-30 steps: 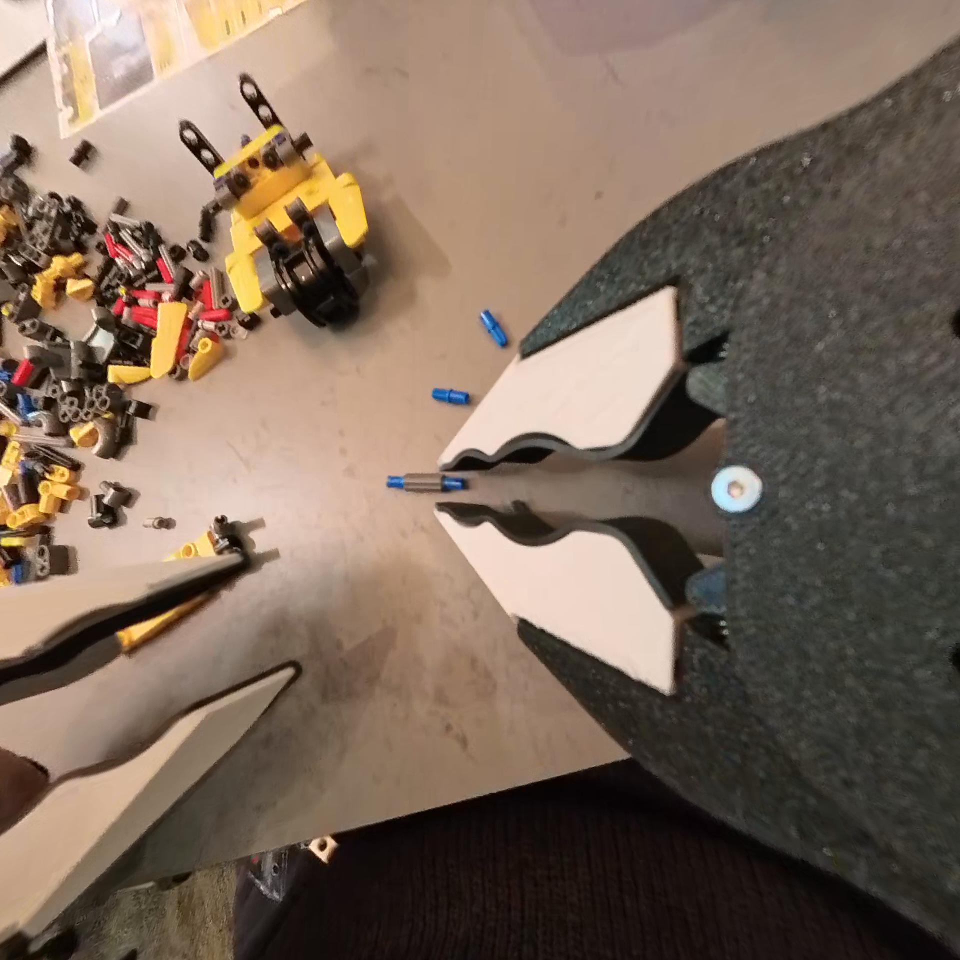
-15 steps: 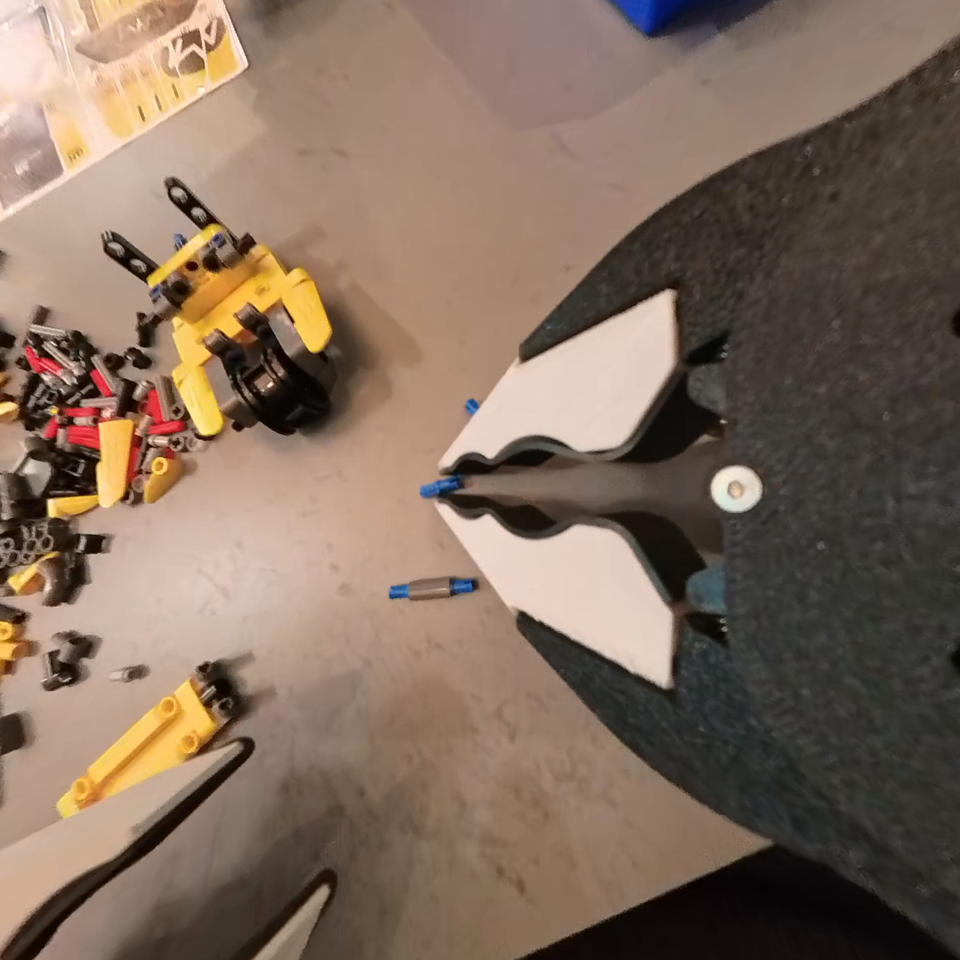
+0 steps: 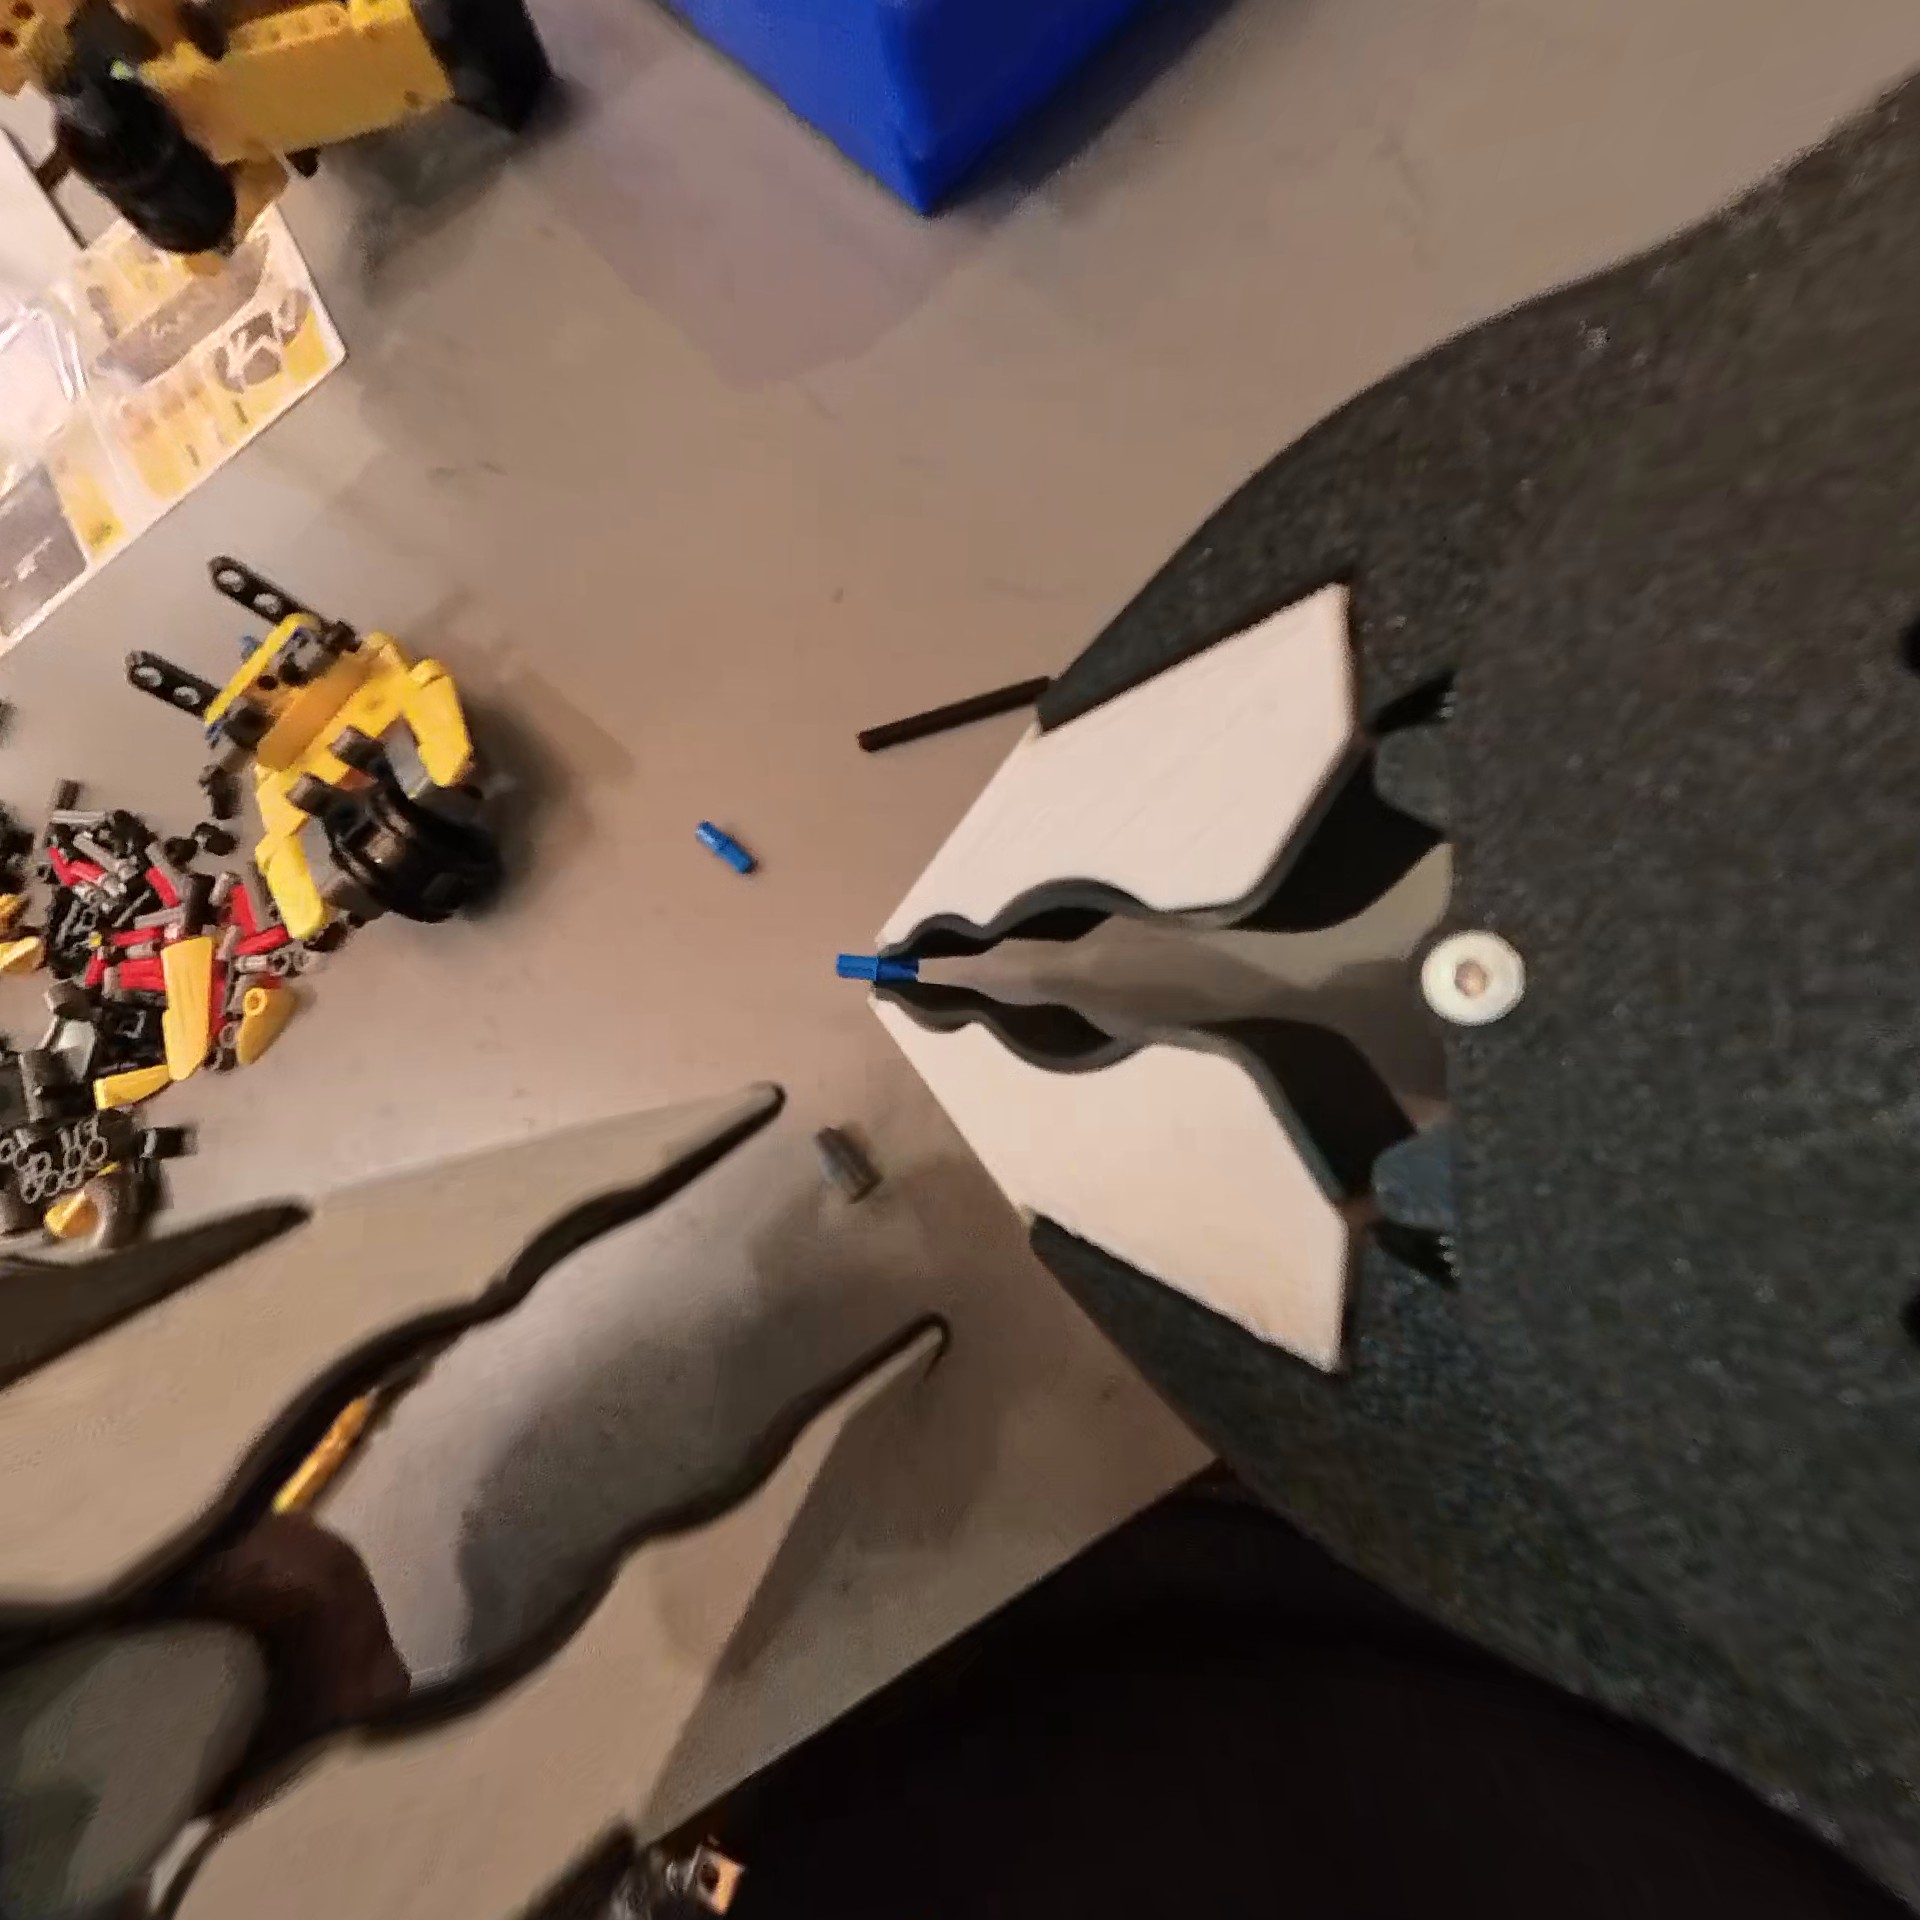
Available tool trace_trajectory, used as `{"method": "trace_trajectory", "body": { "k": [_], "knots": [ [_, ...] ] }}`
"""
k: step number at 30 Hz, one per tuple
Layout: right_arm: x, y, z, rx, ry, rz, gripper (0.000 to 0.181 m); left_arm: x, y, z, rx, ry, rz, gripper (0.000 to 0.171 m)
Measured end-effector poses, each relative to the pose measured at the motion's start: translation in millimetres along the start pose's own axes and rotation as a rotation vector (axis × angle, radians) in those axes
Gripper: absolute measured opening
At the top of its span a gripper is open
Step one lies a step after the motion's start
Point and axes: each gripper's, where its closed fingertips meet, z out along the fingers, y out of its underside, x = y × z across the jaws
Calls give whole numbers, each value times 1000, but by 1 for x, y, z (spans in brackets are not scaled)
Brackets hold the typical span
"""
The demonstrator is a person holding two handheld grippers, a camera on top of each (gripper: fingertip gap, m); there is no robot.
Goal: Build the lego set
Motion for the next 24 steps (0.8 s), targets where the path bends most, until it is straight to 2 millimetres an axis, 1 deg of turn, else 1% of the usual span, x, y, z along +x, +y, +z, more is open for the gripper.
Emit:
{"method": "trace_trajectory", "body": {
  "k": [2,4,7,11,12,14,17,19,21,22,24],
  "knots": [
    [-2,7,-7,1,23,4,3,-1,8,11,-70,34,23,44],
    [-5,12,-12,5,34,6,3,1,17,17,-125,66,17,45],
    [-12,13,-14,31,17,6,3,4,28,15,-170,61,16,40],
    [-19,13,-11,49,-21,10,3,9,40,7,-220,46,-10,33],
    [-22,13,-9,52,-38,9,3,10,41,4,-223,42,-12,30],
    [-28,12,-7,56,-74,-8,3,9,43,3,-227,17,-19,29],
    [-34,14,-5,41,-97,-75,3,4,40,7,-206,-10,-48,28],
    [-35,17,-3,19,-105,-115,3,5,36,11,-194,-8,-69,27],
    [-38,18,-2,13,-118,-131,3,1,35,13,-199,-45,-55,7],
    [-41,19,-2,17,-132,-135,3,1,35,13,-204,-57,-42,4],
    [-47,18,-2,31,-159,-155,3,2,35,13,-205,-54,-40,4]
  ]
}}
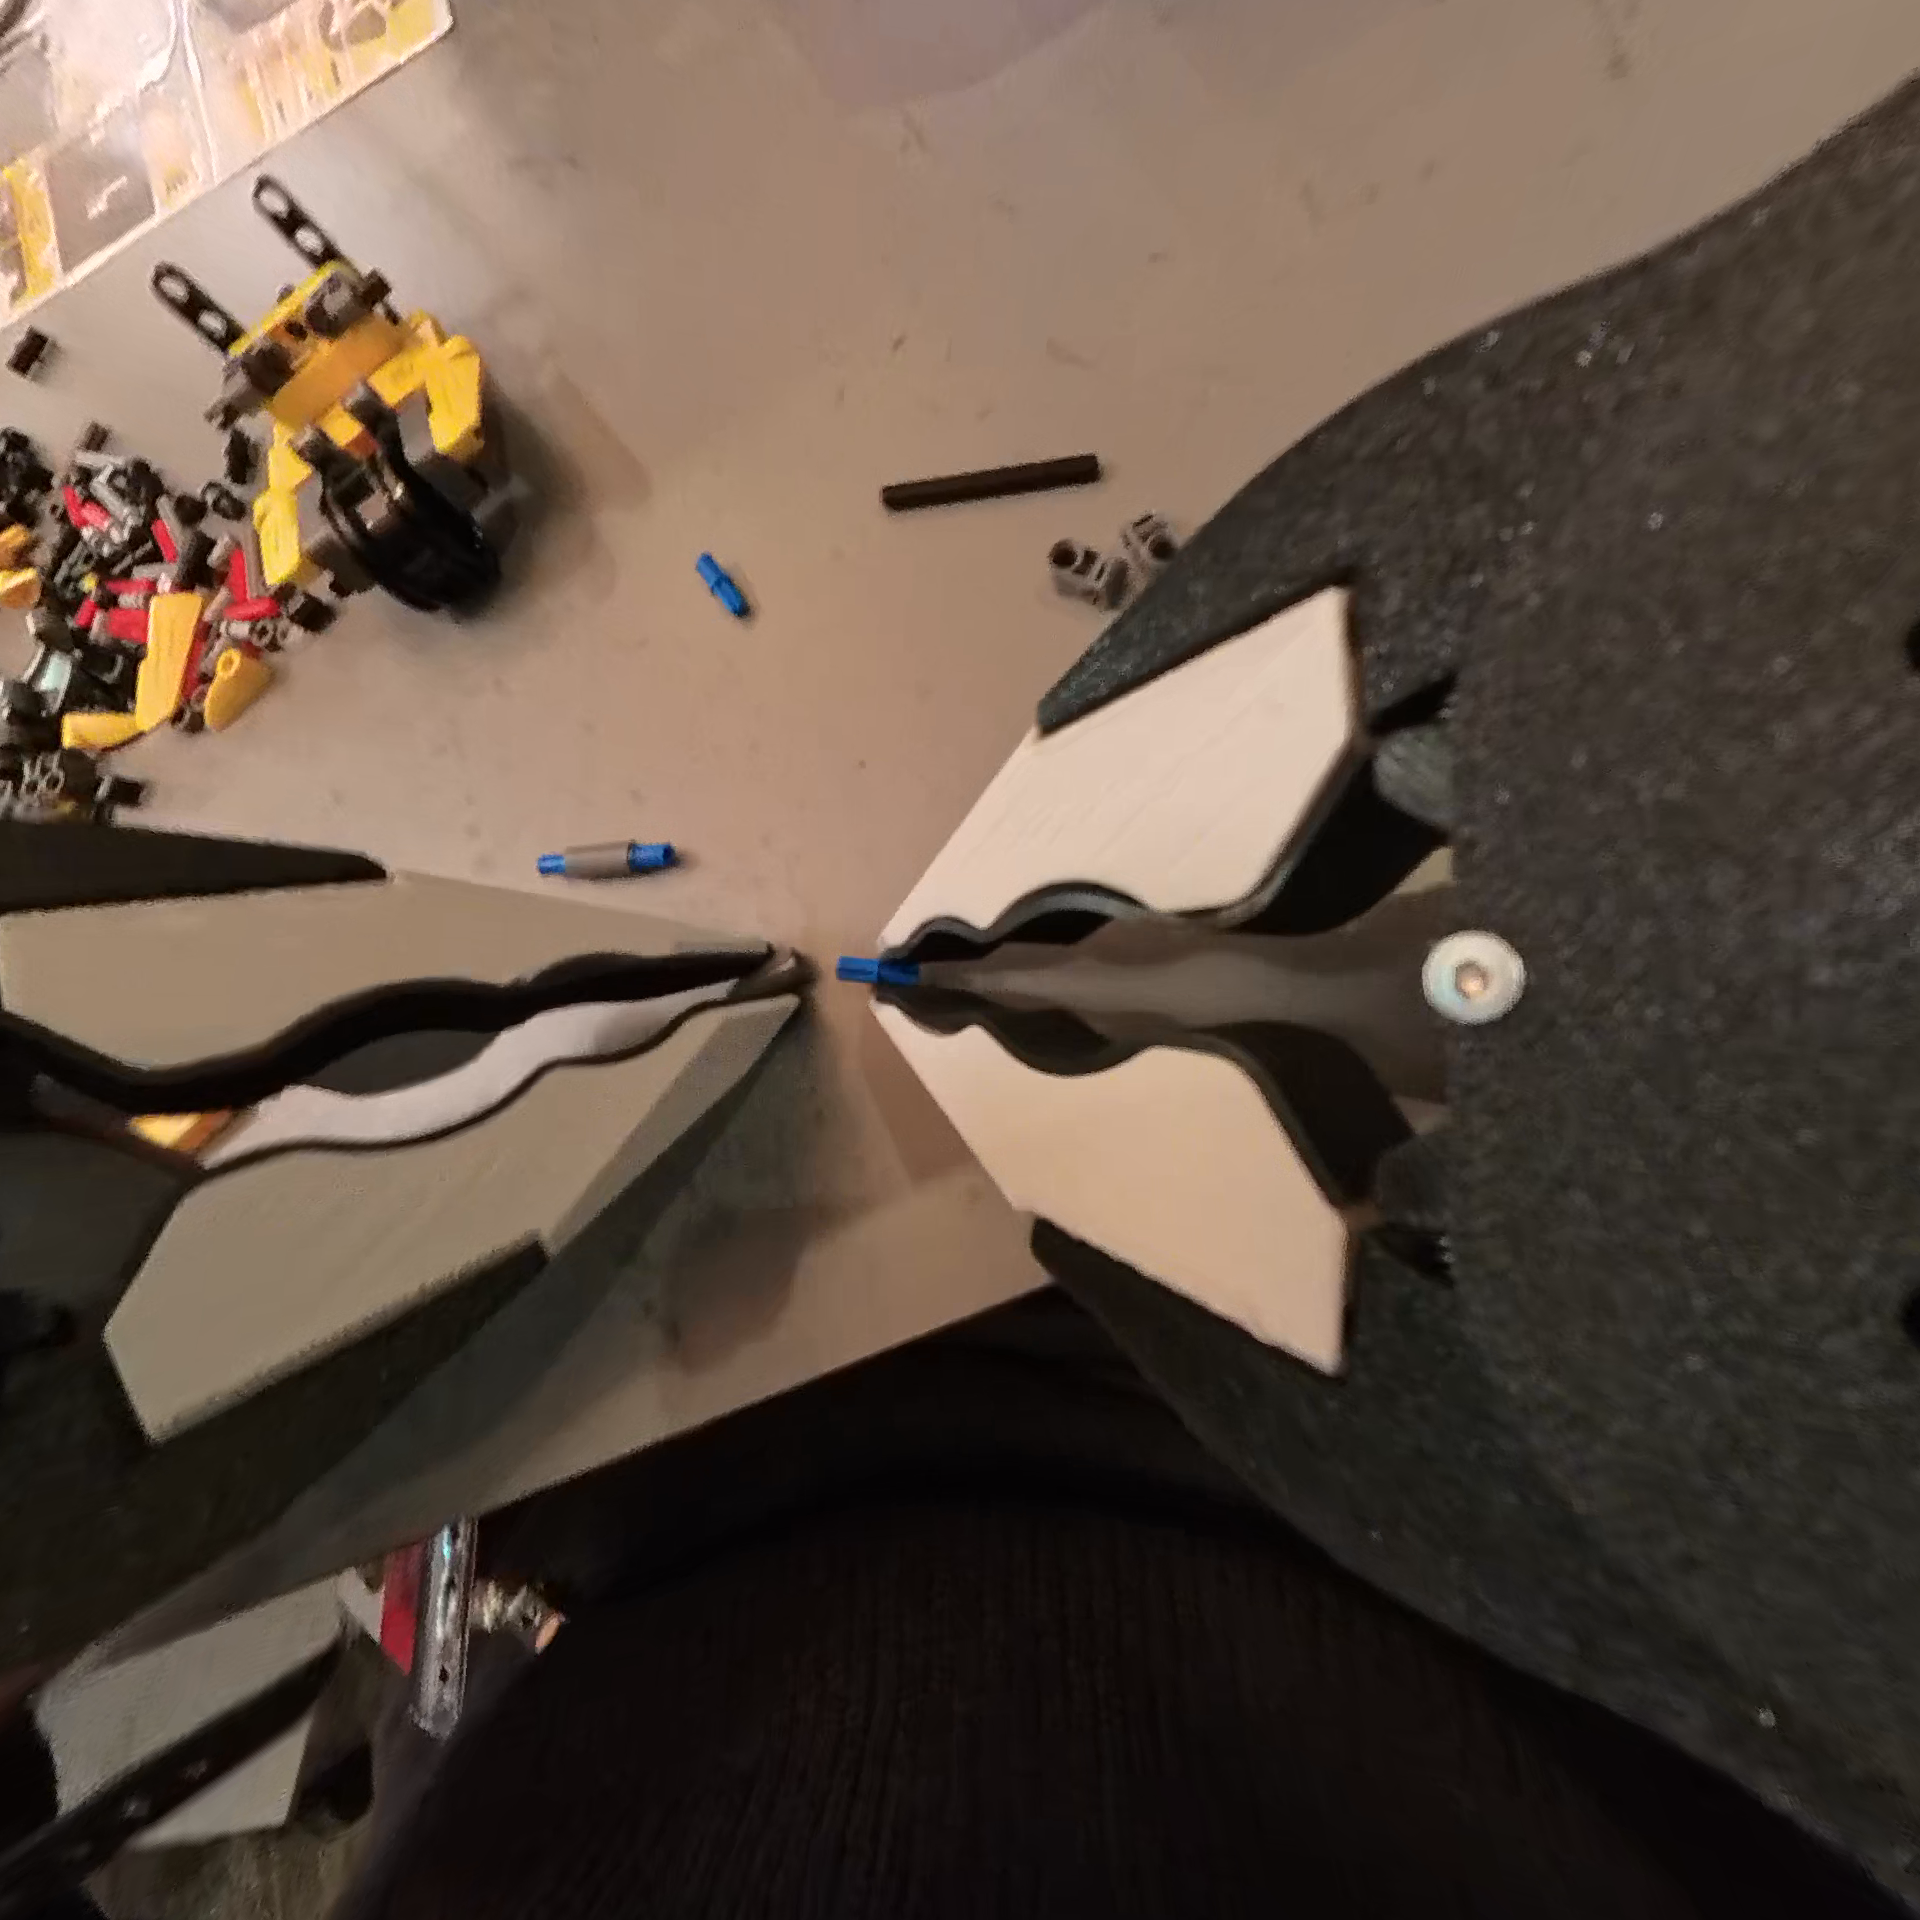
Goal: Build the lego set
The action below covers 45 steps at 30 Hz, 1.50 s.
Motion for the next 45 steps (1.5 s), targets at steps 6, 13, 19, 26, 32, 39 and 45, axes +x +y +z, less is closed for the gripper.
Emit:
{"method": "trace_trajectory", "body": {
  "k": [6,13,19,26,32,39,45],
  "knots": [
    [-11,-7,4,19,-36,-104,3,9,5,-5,80,76,28,4],
    [-12,-7,10,15,-53,-188,3,12,14,-13,132,126,-14,4],
    [-12,-5,9,19,-56,-250,3,13,14,-13,129,136,-23,4],
    [-11,-13,12,46,34,-379,3,12,13,-13,131,144,-33,4],
    [-13,-13,13,61,91,-507,3,15,12,-15,148,143,-5,4],
    [-16,-13,11,79,66,-513,3,15,13,-14,141,112,22,4],
    [-19,-12,11,76,45,-525,3,14,13,-13,136,104,28,4]
  ]
}}
